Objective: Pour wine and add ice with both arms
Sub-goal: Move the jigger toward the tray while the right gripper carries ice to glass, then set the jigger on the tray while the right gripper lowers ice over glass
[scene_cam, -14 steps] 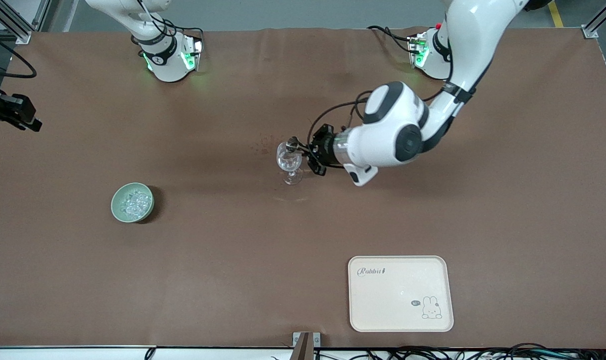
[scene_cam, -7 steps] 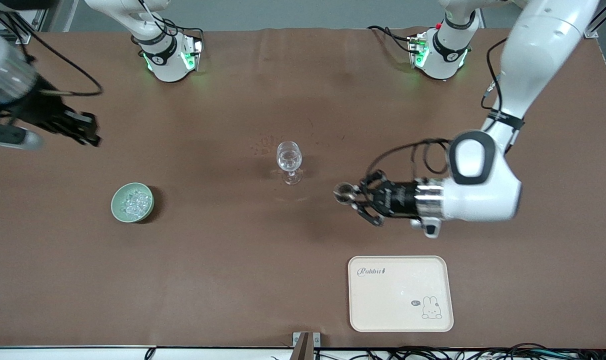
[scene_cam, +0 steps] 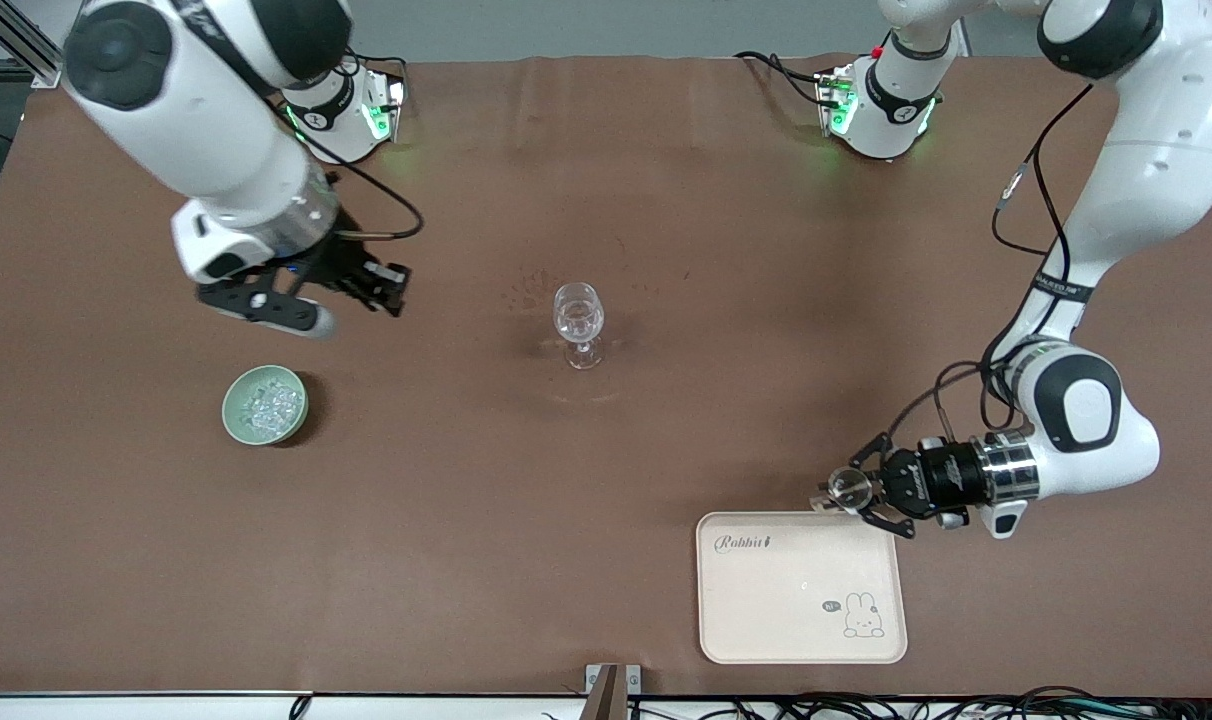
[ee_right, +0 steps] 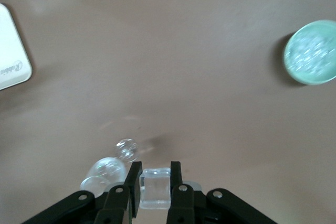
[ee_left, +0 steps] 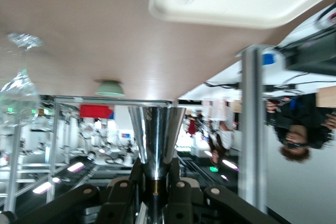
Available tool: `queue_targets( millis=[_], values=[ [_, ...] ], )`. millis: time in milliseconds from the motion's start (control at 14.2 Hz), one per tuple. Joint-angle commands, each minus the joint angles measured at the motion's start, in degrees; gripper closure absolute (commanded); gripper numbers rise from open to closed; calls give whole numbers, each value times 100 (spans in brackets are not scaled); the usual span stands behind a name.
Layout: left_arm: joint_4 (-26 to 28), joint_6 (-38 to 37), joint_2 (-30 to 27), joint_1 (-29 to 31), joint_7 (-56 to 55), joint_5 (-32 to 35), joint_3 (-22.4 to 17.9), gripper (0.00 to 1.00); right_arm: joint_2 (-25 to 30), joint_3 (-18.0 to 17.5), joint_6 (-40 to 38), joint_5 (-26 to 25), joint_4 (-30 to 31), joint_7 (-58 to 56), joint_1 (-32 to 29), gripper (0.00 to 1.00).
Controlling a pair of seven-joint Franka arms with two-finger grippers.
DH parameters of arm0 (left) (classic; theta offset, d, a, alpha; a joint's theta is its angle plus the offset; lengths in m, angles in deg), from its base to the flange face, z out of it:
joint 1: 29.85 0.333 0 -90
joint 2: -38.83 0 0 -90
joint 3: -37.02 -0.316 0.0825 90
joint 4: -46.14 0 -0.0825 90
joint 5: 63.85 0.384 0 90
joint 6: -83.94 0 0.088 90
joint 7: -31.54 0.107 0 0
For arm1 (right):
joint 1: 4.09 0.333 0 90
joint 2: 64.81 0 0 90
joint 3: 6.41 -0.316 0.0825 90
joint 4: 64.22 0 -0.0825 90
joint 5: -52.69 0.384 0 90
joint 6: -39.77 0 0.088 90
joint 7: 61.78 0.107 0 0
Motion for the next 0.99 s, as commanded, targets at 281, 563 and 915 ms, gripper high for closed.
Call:
queue_targets(
  millis=[281, 563, 915],
  values=[
    [-1287, -4, 1249, -379, 551, -616, -733, 98, -792, -104, 467, -666, -75, 1609, 1119, 98],
    [-1647, 92, 1775, -476, 543, -643, -770, 95, -1143, -95, 661, -684, -23, 2102, 1629, 98],
    [-1762, 215, 1970, -476, 569, -651, -805, 85, -1319, -104, 819, -842, 259, 2331, 1824, 98]
  ],
)
